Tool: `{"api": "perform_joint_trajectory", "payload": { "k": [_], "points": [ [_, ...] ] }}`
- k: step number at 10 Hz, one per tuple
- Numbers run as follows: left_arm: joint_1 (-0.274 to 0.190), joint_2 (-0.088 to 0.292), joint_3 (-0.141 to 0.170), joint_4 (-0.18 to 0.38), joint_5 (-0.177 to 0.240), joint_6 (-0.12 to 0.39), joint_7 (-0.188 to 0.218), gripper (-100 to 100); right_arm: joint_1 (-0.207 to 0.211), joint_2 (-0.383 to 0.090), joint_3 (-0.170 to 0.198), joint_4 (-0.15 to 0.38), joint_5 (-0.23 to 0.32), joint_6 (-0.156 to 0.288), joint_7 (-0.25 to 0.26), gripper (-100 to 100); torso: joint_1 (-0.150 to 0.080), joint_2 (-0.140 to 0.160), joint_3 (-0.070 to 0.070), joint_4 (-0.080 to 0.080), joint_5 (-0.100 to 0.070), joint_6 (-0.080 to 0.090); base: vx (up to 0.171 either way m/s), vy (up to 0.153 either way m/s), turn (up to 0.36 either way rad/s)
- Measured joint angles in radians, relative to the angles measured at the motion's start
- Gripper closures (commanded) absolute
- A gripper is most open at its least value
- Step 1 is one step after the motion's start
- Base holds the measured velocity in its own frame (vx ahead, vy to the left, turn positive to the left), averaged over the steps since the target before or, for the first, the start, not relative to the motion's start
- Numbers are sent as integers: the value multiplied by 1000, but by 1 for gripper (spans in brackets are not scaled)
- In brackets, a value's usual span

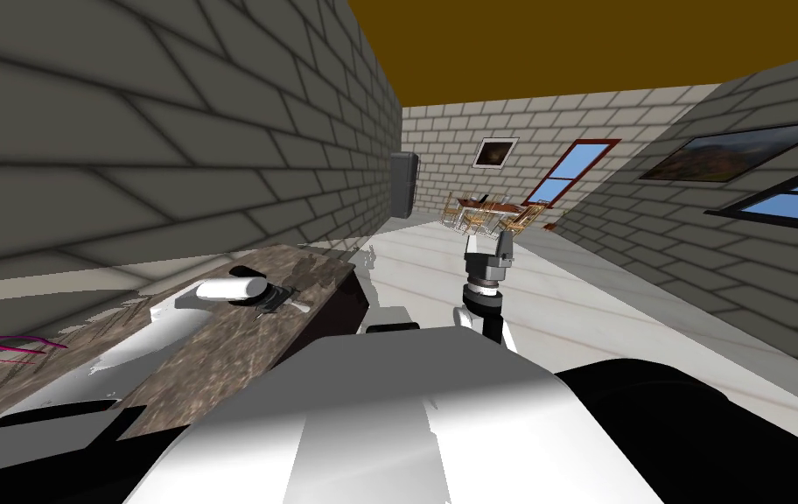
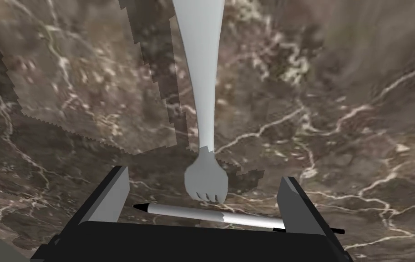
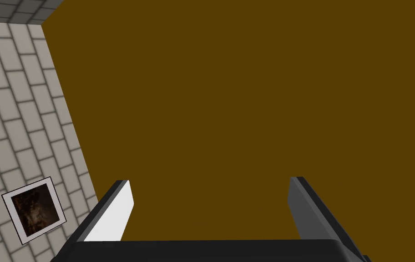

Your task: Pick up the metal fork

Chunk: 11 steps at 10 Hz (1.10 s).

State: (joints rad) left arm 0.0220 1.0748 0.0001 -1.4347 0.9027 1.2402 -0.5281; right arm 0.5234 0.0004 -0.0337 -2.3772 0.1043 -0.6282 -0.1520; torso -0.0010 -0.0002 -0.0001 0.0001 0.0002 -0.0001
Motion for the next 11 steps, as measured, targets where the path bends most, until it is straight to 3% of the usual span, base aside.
{"api": "perform_joint_trajectory", "payload": {
  "k": [2,3,5,7,9,11],
  "points": [
    [-62,0,2,69,22,-17,-56,-100,0,0,0,0,0,0,0,0,-5,2,1,1,-1,0,-36,-62,-17],
    [-71,0,3,99,23,-22,-85,-100,0,0,0,0,0,0,0,0,-3,1,1,0,-1,0,2,-22,11],
    [-66,-1,5,143,22,-23,-100,-100,0,0,0,0,0,0,0,0,0,0,0,0,0,0,6,2,-1],
    [-93,-2,6,202,35,-37,-131,-100,0,0,0,0,0,0,0,0,-4,1,0,0,-1,1,-32,-76,-65],
    [-145,-4,2,266,44,-49,-192,-100,0,0,0,0,0,0,0,0,-4,1,1,0,-1,0,-22,-32,6],
    [-148,-3,4,325,46,-50,-216,-100,0,0,0,0,0,0,0,0,0,0,0,0,0,0,-2,6,1]
  ]
}}
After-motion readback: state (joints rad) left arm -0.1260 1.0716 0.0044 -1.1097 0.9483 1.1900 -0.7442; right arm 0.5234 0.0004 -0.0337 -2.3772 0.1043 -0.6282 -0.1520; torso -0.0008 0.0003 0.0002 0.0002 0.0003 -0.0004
